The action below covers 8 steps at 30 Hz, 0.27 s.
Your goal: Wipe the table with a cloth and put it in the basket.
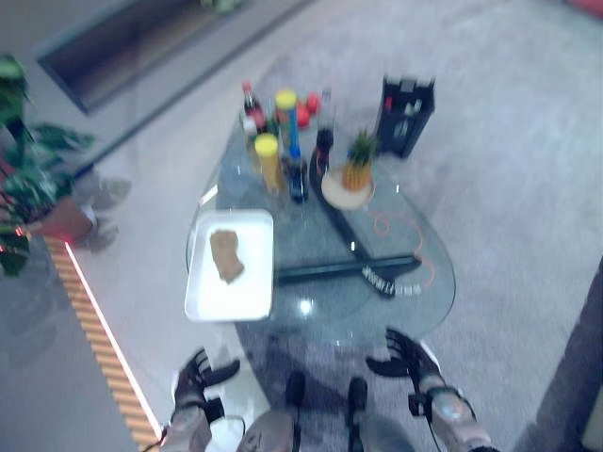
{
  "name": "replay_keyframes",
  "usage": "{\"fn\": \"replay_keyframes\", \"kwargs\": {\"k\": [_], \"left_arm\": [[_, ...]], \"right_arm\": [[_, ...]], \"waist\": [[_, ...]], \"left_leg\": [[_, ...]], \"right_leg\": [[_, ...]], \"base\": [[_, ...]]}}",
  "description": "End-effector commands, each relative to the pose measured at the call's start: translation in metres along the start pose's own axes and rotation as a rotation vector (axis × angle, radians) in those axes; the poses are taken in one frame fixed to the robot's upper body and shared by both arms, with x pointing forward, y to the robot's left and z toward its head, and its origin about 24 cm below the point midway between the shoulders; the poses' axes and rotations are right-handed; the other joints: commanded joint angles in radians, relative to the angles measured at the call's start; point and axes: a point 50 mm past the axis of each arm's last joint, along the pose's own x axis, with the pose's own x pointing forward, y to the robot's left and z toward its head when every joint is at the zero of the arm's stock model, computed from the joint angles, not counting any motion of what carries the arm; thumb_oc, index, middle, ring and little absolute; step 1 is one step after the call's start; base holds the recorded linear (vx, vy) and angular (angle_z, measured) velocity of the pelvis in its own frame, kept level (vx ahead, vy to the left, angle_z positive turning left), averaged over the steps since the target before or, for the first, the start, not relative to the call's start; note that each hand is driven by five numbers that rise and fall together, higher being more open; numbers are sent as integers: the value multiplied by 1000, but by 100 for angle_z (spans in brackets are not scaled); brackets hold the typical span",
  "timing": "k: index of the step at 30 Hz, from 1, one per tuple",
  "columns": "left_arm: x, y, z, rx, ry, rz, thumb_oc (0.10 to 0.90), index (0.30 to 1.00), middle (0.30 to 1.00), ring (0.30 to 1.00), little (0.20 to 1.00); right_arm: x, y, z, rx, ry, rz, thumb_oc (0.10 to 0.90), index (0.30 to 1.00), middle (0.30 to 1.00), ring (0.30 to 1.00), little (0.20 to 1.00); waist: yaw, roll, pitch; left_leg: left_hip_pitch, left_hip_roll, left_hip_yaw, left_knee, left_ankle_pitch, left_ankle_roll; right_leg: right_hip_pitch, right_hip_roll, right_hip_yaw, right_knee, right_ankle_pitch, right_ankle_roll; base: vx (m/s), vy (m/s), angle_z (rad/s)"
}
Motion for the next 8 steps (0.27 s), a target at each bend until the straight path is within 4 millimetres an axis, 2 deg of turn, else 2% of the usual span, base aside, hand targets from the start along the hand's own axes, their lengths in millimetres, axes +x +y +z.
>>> {"fn": "replay_keyframes", "kwargs": {"k": [1,4,8], "left_arm": [[-3,18,-23,21,68,28,800,900,900,900,900],[-11,22,-54,42,212,47,800,900,900,900,900],[-12,18,-59,83,240,18,800,900,900,900,900]], "right_arm": [[-8,0,-19,4,0,-5,800,900,900,900,900],[-18,6,-57,112,215,11,800,900,900,900,900],[-23,12,-70,152,297,45,800,900,900,900,900]], "waist": [[-2,-39,-75],[-7,-42,-102],[-13,-42,-117]], "left_leg": [[-19,28,91,82,-57,18],[28,44,103,43,-58,13],[57,53,113,16,-57,9]], "right_leg": [[-31,-39,13,75,9,15],[6,-36,11,55,6,19],[25,-35,15,35,10,24]], "base": [[40,-49,-5],[47,-70,-5],[29,-56,-18]]}}
